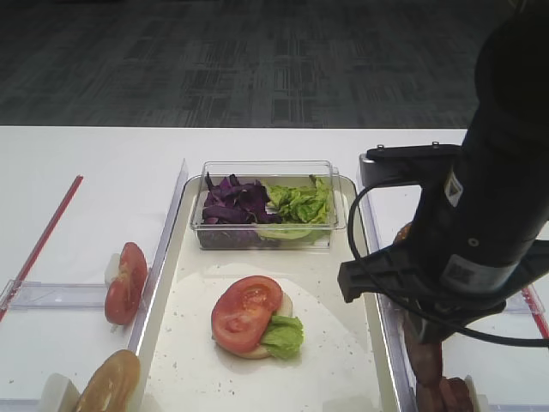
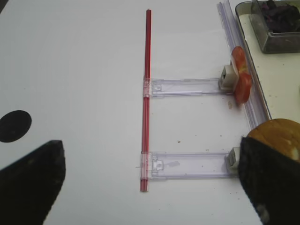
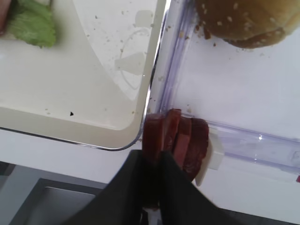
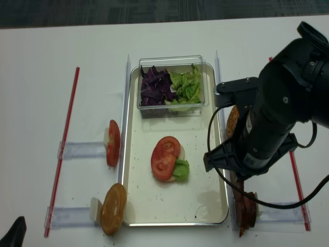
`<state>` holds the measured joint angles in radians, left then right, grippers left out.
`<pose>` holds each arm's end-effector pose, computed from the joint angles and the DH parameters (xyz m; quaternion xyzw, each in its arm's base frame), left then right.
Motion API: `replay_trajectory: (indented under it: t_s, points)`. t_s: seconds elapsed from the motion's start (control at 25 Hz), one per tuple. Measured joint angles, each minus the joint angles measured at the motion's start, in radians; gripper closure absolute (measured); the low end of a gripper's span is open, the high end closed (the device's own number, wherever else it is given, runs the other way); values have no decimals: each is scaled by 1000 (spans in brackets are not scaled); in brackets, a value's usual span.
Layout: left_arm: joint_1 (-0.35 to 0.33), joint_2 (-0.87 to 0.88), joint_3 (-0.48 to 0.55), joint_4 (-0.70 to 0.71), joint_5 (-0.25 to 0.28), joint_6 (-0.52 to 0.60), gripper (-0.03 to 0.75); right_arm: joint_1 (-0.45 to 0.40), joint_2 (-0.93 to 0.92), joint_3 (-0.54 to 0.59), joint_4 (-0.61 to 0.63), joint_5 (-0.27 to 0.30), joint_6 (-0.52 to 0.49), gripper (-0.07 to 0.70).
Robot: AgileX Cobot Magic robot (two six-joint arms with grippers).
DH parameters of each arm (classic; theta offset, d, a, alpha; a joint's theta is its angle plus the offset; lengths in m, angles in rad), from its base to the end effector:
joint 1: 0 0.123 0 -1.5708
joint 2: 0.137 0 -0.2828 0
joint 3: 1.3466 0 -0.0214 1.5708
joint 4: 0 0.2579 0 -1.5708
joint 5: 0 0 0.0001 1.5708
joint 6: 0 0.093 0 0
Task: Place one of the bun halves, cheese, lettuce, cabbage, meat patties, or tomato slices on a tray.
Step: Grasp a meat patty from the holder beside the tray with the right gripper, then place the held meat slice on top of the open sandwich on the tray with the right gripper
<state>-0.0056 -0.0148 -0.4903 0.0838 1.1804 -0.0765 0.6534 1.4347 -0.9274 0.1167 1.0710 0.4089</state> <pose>-0.0015 0.0072 0.2678 -0.0354 0.8802 0.0223 0.4727 0.1943 0.1607 0.2279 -0.0959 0.9932 0.0652 0.0078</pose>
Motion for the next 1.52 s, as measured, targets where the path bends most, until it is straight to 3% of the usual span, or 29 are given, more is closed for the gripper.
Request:
replay_trajectory:
  t_s: [0.48,1.0,1.52]
  points:
    - [0,0,0,0,0,0,26,0,0,0,-89,20,40,519]
    - [0,0,0,0,0,0,26,-239,0,-2,-46,39,-88,520]
    - [0,0,0,0,0,0,26,-288,0,-3,26,24,-173,520]
